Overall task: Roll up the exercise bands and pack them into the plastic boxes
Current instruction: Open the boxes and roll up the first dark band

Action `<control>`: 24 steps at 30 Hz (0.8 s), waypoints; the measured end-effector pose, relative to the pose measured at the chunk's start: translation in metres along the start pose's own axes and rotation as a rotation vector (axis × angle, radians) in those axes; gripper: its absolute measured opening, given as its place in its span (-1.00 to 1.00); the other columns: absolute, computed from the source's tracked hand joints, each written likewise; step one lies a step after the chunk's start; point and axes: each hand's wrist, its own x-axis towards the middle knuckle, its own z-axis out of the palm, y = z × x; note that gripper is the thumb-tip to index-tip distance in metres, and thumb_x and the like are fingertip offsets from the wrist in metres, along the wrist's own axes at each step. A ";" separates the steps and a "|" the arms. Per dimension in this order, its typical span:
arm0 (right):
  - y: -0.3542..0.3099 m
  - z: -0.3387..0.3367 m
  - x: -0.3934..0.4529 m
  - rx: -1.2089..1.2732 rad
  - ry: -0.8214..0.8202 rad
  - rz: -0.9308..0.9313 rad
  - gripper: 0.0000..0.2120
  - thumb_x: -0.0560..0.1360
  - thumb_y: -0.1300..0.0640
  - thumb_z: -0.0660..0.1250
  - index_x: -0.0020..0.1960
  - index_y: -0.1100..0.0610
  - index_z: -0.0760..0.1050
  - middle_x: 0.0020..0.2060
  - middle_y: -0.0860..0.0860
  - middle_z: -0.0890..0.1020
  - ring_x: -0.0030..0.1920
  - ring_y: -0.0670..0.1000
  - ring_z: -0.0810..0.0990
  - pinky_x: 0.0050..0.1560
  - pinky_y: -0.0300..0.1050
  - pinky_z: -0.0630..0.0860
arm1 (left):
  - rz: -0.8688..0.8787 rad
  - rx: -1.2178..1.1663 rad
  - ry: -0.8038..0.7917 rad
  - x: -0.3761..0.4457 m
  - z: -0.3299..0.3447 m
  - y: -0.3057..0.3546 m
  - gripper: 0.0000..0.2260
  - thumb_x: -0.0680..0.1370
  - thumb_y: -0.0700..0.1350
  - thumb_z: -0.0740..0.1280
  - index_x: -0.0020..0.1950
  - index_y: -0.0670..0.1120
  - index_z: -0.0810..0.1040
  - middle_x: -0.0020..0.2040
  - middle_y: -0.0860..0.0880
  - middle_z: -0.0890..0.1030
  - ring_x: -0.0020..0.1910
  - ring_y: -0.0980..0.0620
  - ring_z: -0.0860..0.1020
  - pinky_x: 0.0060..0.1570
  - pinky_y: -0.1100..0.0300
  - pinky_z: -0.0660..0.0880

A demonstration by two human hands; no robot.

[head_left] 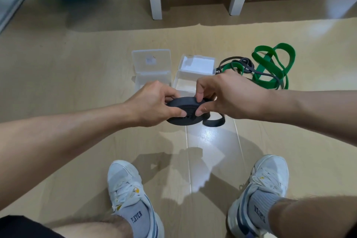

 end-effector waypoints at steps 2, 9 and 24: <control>0.001 0.004 0.001 0.029 0.004 0.017 -0.73 0.37 -0.06 0.60 -0.10 -0.03 0.54 -0.23 -0.10 0.72 -0.15 -0.06 0.70 -0.11 0.03 0.63 | -0.027 -0.056 -0.015 0.001 0.000 -0.002 -0.90 0.45 -0.16 0.58 -0.09 -0.03 0.72 -0.21 -0.01 0.75 -0.16 -0.06 0.73 0.00 -0.14 0.66; -0.005 0.009 -0.003 -0.011 0.059 0.078 -0.81 0.38 0.03 0.55 -0.17 -0.07 0.53 -0.37 -0.23 0.61 -0.28 -0.23 0.58 -0.15 -0.04 0.61 | -0.069 -0.129 -0.031 -0.001 0.008 -0.002 -0.93 0.48 -0.18 0.54 -0.12 -0.03 0.69 -0.26 0.00 0.71 -0.26 0.08 0.66 -0.13 0.04 0.63; 0.002 -0.001 -0.005 0.146 0.015 0.126 -0.75 0.33 0.00 0.64 -0.18 0.02 0.59 -0.27 -0.11 0.71 -0.26 -0.14 0.65 -0.22 -0.22 0.56 | -0.112 -0.063 -0.040 -0.002 -0.004 0.003 -0.88 0.39 -0.09 0.62 -0.21 0.13 0.76 -0.29 -0.02 0.73 -0.31 0.10 0.63 -0.14 0.14 0.66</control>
